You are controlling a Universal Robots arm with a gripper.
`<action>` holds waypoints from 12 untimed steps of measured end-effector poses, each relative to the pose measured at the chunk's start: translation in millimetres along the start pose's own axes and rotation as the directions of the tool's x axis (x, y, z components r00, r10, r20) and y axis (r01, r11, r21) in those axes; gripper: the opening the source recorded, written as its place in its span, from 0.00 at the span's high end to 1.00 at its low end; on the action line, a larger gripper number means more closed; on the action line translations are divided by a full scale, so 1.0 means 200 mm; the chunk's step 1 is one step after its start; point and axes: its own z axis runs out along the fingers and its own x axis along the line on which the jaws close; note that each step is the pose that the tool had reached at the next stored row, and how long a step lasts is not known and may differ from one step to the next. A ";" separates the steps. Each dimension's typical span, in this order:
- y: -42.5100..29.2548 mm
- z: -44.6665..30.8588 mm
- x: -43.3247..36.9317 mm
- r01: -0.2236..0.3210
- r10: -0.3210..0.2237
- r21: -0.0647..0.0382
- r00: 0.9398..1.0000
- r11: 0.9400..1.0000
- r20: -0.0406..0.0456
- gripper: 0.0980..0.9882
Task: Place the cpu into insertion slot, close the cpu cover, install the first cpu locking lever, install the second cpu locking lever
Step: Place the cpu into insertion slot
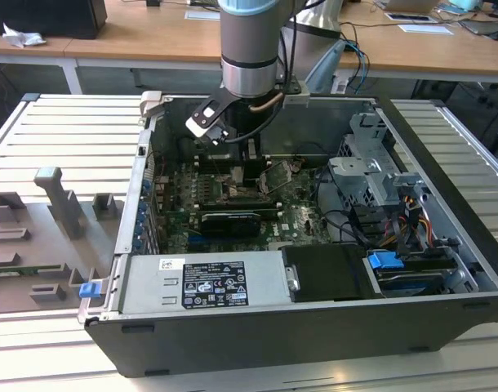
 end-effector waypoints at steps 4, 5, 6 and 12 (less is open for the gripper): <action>-0.017 0.034 0.000 0.000 0.000 0.000 1.000 1.000 0.000 0.50; -0.020 0.046 0.000 0.000 0.000 0.000 1.000 1.000 0.000 0.50; -0.022 0.057 0.000 0.000 0.000 0.000 1.000 1.000 0.000 0.50; -0.024 0.089 0.014 -0.002 0.002 0.000 1.000 1.000 0.000 0.50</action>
